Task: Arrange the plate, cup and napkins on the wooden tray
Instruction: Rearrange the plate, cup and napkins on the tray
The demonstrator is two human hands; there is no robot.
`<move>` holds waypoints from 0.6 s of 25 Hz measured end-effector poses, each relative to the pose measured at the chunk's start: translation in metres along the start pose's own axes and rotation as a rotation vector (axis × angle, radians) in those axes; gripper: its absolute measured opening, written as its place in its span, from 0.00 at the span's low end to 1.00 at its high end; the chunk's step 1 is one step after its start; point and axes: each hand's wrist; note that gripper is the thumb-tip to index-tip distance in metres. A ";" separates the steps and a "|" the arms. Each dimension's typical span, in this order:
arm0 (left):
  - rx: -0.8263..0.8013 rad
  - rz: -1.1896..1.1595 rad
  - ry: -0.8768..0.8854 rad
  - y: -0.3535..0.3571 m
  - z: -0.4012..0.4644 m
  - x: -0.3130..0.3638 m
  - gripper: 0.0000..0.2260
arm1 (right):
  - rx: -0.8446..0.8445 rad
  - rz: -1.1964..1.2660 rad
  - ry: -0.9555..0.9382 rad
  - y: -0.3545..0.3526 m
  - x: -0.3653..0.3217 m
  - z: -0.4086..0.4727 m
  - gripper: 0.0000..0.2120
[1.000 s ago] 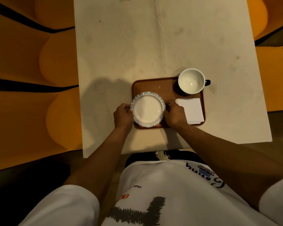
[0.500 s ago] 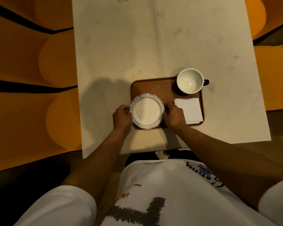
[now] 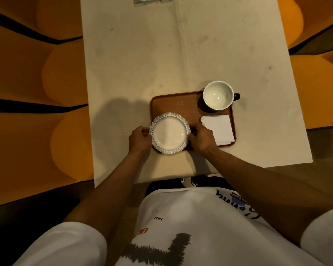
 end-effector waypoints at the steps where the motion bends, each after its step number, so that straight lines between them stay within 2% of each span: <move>1: 0.010 0.010 -0.005 -0.001 0.001 0.003 0.13 | 0.007 0.002 0.014 -0.003 0.001 0.000 0.16; 5: 0.123 0.023 0.102 0.001 0.005 0.028 0.11 | 0.161 0.107 0.097 -0.022 0.003 -0.004 0.11; 7: 0.095 0.006 0.227 0.012 0.008 0.051 0.07 | 0.251 0.226 0.165 -0.037 0.003 -0.005 0.12; 9: -0.002 -0.005 0.327 0.030 0.011 0.078 0.07 | 0.341 0.375 0.225 -0.054 0.004 -0.004 0.11; 11: -0.125 0.016 0.355 0.052 0.017 0.105 0.07 | 0.453 0.497 0.286 -0.071 0.009 -0.001 0.10; 13: -0.317 -0.046 0.252 0.076 0.023 0.130 0.08 | 0.515 0.587 0.347 -0.088 0.016 0.005 0.11; 15: -0.429 -0.105 0.187 0.102 0.025 0.155 0.12 | 0.494 0.647 0.358 -0.103 0.025 0.015 0.17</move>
Point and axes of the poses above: each hand's wrist, its own z-axis towards the middle knuckle, its own y-axis out of the palm, x = y × z, and after that the axes turned 3 degrees about -z, right-handed
